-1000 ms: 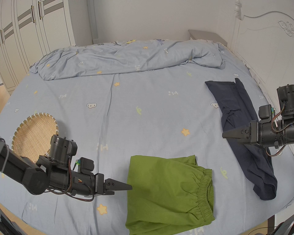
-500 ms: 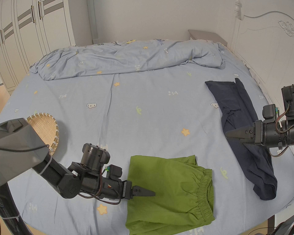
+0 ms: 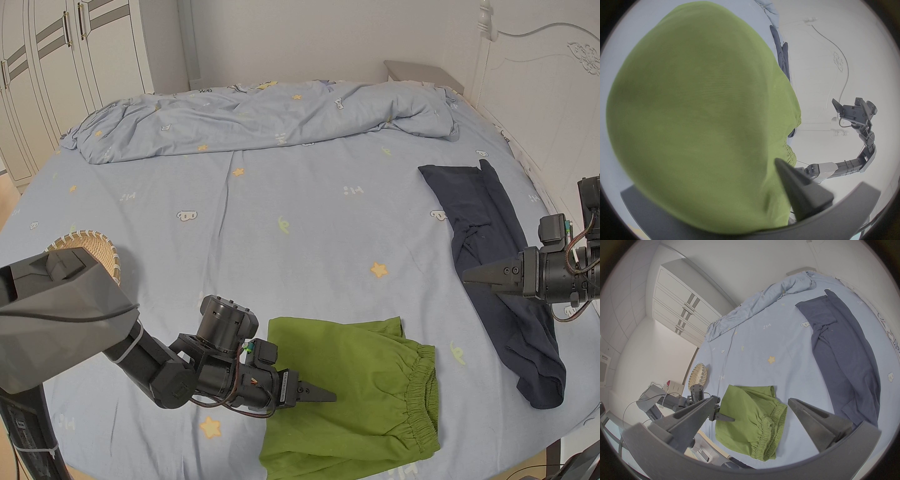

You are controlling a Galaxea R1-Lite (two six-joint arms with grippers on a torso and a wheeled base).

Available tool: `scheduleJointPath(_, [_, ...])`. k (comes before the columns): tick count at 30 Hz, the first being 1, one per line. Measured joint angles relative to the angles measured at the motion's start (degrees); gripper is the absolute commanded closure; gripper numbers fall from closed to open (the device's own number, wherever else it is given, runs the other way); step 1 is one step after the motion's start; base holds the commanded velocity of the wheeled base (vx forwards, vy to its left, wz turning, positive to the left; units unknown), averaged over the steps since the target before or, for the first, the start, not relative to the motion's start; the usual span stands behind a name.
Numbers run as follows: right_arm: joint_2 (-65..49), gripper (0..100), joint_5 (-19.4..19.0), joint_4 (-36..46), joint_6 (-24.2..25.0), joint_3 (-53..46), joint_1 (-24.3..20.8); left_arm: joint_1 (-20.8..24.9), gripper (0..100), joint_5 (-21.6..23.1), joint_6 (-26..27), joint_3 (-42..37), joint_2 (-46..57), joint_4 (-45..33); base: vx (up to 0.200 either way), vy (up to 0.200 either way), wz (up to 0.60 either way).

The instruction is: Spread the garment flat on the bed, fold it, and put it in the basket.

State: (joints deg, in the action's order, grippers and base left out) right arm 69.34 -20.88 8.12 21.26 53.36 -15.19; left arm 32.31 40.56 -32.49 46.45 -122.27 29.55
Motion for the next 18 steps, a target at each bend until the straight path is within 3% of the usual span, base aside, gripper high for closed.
scheduleJointPath(10, [0.3,0,-0.02,-0.27,-0.38,1.33,0.0,-1.9,100,-0.85,-0.68,-2.29,6.34,-2.65,0.0,0.0,0.0])
scheduleJointPath(18, [3.23,0,-0.05,-0.38,-1.8,5.02,-0.13,-8.33,100,-0.99,0.13,0.96,16.37,-20.22,0.0,0.0,0.0])
